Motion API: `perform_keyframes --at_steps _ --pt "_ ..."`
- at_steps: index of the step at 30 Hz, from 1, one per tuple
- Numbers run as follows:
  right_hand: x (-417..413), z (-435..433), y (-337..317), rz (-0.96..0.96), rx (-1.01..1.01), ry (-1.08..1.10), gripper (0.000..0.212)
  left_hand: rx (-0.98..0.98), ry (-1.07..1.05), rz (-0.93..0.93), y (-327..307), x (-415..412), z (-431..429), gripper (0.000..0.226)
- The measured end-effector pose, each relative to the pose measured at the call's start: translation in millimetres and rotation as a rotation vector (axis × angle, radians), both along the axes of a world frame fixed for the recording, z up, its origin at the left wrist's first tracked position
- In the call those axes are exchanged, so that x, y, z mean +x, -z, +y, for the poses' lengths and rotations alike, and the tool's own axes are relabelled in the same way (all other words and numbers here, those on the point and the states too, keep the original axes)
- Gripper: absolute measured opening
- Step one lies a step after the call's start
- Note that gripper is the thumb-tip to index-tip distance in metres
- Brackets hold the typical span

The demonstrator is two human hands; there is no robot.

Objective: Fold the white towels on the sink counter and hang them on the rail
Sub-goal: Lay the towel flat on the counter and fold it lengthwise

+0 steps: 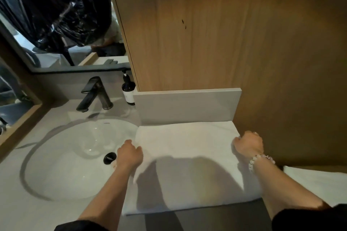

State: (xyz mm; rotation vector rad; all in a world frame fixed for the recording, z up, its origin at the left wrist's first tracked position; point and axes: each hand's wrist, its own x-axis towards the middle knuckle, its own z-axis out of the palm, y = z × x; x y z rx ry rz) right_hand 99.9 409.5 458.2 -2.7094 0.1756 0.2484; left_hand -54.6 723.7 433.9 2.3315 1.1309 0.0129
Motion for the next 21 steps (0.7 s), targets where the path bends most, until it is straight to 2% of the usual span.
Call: perform_keyframes --at_steps 5,11,16,17,19,20,21 --pt "22 12 4 0.167 0.12 0.11 0.033 -0.177 -0.172 -0.093 -4 17 3 0.049" --pt "43 25 8 0.207 0.21 0.105 0.038 -0.305 -0.292 -0.204 -1 32 -6 0.046" --pt "52 32 5 0.189 0.228 0.3 0.028 -0.436 -0.409 -0.303 35 46 21 0.06" --pt "52 31 8 0.165 0.251 0.308 0.024 -0.447 -0.417 -0.33 32 46 18 0.053" --pt "50 29 9 0.137 0.276 0.319 0.021 -0.396 -0.393 -0.334 4 42 -1 0.022" --pt "49 29 11 0.116 0.274 0.313 0.022 -0.363 -0.376 -0.337 -4 41 -8 0.016" --pt "48 29 12 0.105 0.269 0.3 0.023 -0.347 -0.371 -0.347 -10 40 -13 0.022"
